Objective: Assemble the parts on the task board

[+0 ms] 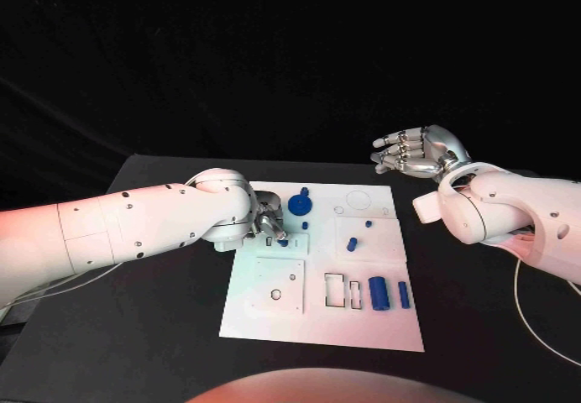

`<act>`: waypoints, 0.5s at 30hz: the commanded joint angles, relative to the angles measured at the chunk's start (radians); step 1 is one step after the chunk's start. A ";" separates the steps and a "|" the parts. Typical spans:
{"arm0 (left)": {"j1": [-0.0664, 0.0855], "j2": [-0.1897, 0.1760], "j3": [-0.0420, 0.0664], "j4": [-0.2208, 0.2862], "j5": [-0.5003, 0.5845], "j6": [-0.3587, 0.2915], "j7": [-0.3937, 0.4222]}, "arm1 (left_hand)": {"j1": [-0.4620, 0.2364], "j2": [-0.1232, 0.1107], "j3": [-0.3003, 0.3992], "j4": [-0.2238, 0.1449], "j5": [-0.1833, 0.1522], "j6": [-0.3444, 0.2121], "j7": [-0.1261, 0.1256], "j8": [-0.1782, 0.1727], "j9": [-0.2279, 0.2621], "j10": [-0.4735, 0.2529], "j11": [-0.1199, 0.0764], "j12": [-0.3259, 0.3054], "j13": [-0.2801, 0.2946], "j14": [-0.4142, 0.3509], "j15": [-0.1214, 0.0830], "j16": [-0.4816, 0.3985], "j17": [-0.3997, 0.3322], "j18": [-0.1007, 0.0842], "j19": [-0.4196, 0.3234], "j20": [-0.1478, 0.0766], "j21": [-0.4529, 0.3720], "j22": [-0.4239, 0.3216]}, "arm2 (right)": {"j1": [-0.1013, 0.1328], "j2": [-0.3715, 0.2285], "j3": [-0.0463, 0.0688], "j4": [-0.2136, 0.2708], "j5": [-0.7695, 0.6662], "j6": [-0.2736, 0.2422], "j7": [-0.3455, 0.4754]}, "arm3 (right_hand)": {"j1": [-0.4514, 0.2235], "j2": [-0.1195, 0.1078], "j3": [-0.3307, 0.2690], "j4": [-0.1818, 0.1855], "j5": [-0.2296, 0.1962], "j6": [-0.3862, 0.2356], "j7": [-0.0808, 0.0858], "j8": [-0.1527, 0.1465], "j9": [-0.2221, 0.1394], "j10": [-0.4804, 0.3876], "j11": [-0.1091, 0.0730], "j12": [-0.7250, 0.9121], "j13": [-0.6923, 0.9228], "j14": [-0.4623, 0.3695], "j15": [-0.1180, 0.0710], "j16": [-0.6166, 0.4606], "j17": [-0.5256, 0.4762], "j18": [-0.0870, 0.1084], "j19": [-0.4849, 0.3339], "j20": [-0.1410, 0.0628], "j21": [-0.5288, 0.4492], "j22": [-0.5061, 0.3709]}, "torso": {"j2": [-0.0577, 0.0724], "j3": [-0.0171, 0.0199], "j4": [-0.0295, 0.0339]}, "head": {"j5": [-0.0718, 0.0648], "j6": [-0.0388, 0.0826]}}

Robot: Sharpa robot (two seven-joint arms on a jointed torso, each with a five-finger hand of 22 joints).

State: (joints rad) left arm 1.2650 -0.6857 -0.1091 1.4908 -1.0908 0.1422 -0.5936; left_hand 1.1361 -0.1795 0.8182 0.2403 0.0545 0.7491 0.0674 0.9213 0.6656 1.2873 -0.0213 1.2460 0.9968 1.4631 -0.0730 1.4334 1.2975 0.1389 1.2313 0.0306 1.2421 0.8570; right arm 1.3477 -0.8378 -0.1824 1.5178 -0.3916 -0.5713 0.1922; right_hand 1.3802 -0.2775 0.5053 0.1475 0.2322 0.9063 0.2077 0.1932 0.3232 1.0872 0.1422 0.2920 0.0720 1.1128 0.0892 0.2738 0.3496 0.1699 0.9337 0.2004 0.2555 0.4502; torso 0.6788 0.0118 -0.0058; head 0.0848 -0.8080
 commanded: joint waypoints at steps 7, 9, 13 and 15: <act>-0.002 0.002 0.000 0.001 -0.004 0.042 -0.005 | -0.021 0.000 0.201 -0.195 0.008 0.016 -0.012 0.006 0.009 0.008 0.001 0.005 0.001 0.042 -0.007 0.005 -0.001 -0.008 0.010 -0.002 0.007 0.005 | -0.002 0.000 0.000 0.001 -0.002 0.019 0.009 | -0.010 0.001 0.002 -0.006 -0.005 0.001 0.004 -0.004 -0.001 0.003 0.000 -0.005 -0.002 0.000 0.005 -0.008 -0.002 0.011 0.000 0.005 -0.005 -0.003 | -0.001 0.0006 -0.0004 | 0.001 -0.001; -0.002 0.001 0.000 0.001 -0.004 0.046 -0.006 | -0.021 0.000 0.201 -0.195 0.008 0.016 -0.012 0.006 0.009 0.008 0.001 0.005 0.001 0.042 -0.007 0.005 -0.001 -0.008 0.010 -0.002 0.007 0.005 | -0.002 0.000 0.000 0.001 -0.002 0.019 0.009 | -0.010 0.001 0.002 -0.006 -0.005 0.001 0.004 -0.004 -0.001 0.003 0.000 -0.005 -0.002 0.000 0.005 -0.008 -0.002 0.011 0.000 0.005 -0.005 -0.003 | 0.000 0.0008 -0.0005 | 0.001 -0.001; -0.002 0.001 0.000 0.001 -0.005 0.052 -0.007 | -0.023 -0.001 0.202 -0.196 0.009 0.016 -0.012 0.007 0.009 0.009 0.001 0.006 0.003 0.042 -0.008 0.005 -0.001 -0.008 0.011 -0.002 0.008 0.007 | -0.002 0.000 0.000 0.001 -0.002 0.019 0.009 | -0.010 0.001 0.002 -0.006 -0.005 0.001 0.004 -0.004 -0.001 0.003 0.000 -0.005 -0.002 0.000 0.005 -0.008 -0.002 0.011 0.000 0.005 -0.005 -0.003 | 0.000 0.0006 -0.0002 | 0.001 -0.001; -0.002 0.001 -0.001 0.000 -0.006 0.054 -0.007 | -0.024 -0.001 0.203 -0.197 0.010 0.017 -0.013 0.007 0.010 0.010 0.000 0.007 0.004 0.042 -0.008 0.005 -0.001 -0.008 0.011 -0.002 0.009 0.008 | -0.003 0.000 0.000 0.001 -0.002 0.020 0.009 | -0.010 0.001 0.002 -0.006 -0.005 0.001 0.004 -0.004 -0.001 0.003 0.000 -0.005 -0.002 0.000 0.005 -0.008 -0.002 0.011 0.000 0.005 -0.005 -0.003 | 0.000 0.0006 -0.0002 | 0.000 -0.001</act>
State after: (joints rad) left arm 1.2642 -0.6862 -0.1087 1.4901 -1.0931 0.1653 -0.5972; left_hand 1.1219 -0.1781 0.8182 0.2402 0.0583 0.7493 0.0674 0.9218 0.6766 1.2906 -0.0179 1.2499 1.0005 1.4670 -0.0769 1.4334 1.2976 0.1390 1.2349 0.0269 1.2459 0.8643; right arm 1.3458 -0.8379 -0.1824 1.5176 -0.3914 -0.5682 0.1924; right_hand 1.3803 -0.2776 0.5081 0.1447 0.2322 0.9063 0.2075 0.1932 0.3233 1.0873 0.1422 0.2920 0.0705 1.1128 0.0892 0.2699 0.3488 0.1699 0.9337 0.2004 0.2555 0.4482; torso 0.6781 0.0124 -0.0062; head 0.0857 -0.8095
